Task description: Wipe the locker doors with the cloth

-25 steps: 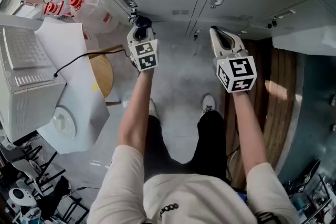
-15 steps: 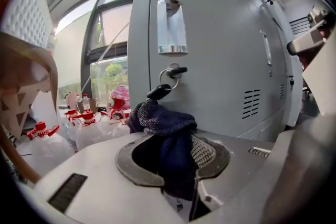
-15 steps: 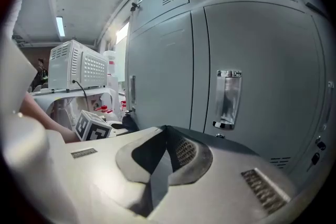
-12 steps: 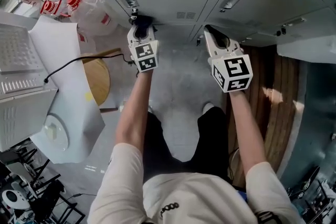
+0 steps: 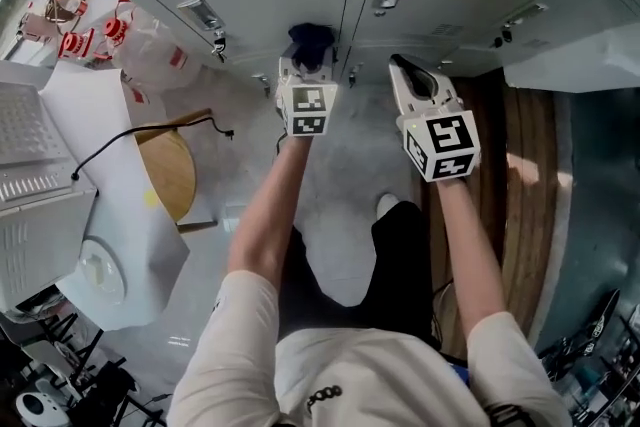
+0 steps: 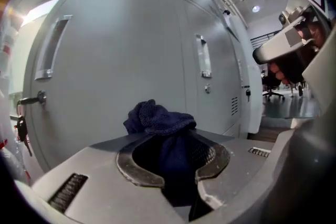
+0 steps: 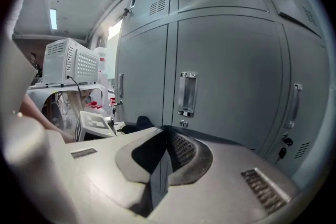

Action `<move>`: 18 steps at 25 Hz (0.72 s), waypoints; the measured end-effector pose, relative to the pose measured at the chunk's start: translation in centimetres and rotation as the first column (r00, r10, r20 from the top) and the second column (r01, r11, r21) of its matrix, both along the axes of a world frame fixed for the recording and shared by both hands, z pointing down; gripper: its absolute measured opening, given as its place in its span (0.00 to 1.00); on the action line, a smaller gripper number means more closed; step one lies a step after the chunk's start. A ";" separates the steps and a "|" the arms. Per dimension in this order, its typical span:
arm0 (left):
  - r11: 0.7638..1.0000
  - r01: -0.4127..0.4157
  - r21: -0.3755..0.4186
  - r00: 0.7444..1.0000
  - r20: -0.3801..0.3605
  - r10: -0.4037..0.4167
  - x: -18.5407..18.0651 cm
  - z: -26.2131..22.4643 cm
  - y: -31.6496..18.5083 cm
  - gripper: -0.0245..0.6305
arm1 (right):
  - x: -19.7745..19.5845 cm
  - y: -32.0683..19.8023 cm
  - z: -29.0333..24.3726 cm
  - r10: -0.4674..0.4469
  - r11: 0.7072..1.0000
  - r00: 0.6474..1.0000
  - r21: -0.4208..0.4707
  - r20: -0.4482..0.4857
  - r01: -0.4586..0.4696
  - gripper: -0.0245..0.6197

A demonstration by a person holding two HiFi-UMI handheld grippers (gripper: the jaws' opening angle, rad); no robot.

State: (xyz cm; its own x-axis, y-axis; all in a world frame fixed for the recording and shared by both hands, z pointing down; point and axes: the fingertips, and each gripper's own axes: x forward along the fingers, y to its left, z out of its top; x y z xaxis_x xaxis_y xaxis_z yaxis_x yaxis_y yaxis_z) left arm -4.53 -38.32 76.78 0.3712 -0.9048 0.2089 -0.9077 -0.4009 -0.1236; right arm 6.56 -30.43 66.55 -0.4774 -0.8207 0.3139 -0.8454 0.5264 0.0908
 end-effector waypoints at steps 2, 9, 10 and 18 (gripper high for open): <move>1.000 -0.022 -0.012 0.999 -0.033 0.022 1.9 -1.4 0.0 0.21 | 1.4 0.8 -1.2 0.022 1.000 1.000 0.001 -0.009 -0.022 0.05; 0.999 -0.049 -0.004 0.998 -0.033 0.048 3.3 -10.5 0.4 0.21 | 5.0 3.1 -7.5 0.071 0.997 0.997 -0.003 -0.006 -0.071 0.05; 0.999 -0.050 0.001 0.998 -0.036 0.050 3.4 -12.6 0.4 0.21 | 5.1 3.5 -8.7 0.074 0.997 0.997 -0.006 -0.002 -0.074 0.05; 0.996 -0.083 -0.024 0.996 -0.034 0.082 4.1 -26.3 0.8 0.21 | 5.1 4.9 -22.1 0.040 0.999 0.999 0.032 -0.007 -0.040 0.05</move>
State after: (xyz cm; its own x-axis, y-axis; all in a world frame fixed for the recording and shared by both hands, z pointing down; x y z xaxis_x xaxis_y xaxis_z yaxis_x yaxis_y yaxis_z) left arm -0.40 -37.51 50.51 0.4511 -0.8656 0.2175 -0.8750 -0.4769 -0.0834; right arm 11.71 -25.56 44.49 -0.4417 -0.8486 0.2912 -0.8648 0.4891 0.1135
